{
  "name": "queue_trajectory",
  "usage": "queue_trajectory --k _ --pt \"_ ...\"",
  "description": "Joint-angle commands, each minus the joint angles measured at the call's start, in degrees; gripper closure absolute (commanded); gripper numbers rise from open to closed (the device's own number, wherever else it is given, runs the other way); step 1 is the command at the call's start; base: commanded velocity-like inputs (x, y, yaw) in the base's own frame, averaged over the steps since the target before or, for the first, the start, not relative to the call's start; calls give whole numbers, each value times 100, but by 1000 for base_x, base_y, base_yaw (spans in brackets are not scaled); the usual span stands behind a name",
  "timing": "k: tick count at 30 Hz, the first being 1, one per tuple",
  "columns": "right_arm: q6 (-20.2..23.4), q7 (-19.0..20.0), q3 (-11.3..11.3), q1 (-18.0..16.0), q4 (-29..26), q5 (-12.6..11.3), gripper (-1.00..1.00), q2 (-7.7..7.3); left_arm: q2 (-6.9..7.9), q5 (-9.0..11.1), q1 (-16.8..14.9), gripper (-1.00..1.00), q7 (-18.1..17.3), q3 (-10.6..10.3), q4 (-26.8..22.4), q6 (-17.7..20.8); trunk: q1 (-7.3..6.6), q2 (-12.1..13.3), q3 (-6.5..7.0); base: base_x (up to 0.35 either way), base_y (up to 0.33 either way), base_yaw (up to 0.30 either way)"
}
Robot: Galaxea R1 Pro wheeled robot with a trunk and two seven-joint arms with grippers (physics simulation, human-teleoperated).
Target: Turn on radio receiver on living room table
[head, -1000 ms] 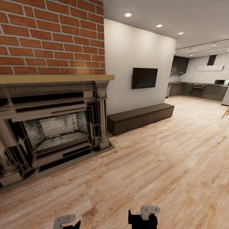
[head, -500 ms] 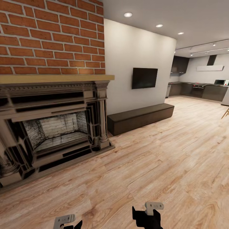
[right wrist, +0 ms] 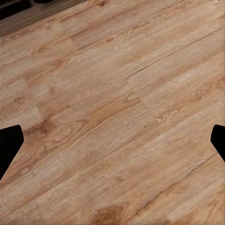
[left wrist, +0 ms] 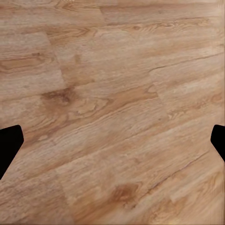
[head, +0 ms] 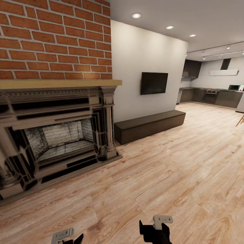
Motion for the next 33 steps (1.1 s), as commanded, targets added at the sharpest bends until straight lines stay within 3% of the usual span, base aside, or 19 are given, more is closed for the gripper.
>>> queue_trajectory --k 1,5,21,33 --pt "0 0 32 0 0 1 -100 2 0 56 0 -100 0 50 3 0 0 0 0 0 0 -19" --pt "1 0 90 0 0 1 -100 -1 -6 143 0 -100 -1 121 8 0 0 0 6 0 0 -145" --pt "193 0 95 0 0 1 -100 2 -30 170 0 -100 -1 112 9 1 0 0 40 0 0 -153" --pt "194 0 95 0 0 1 -100 4 -35 170 0 -100 -1 109 9 3 0 0 107 0 0 -258"
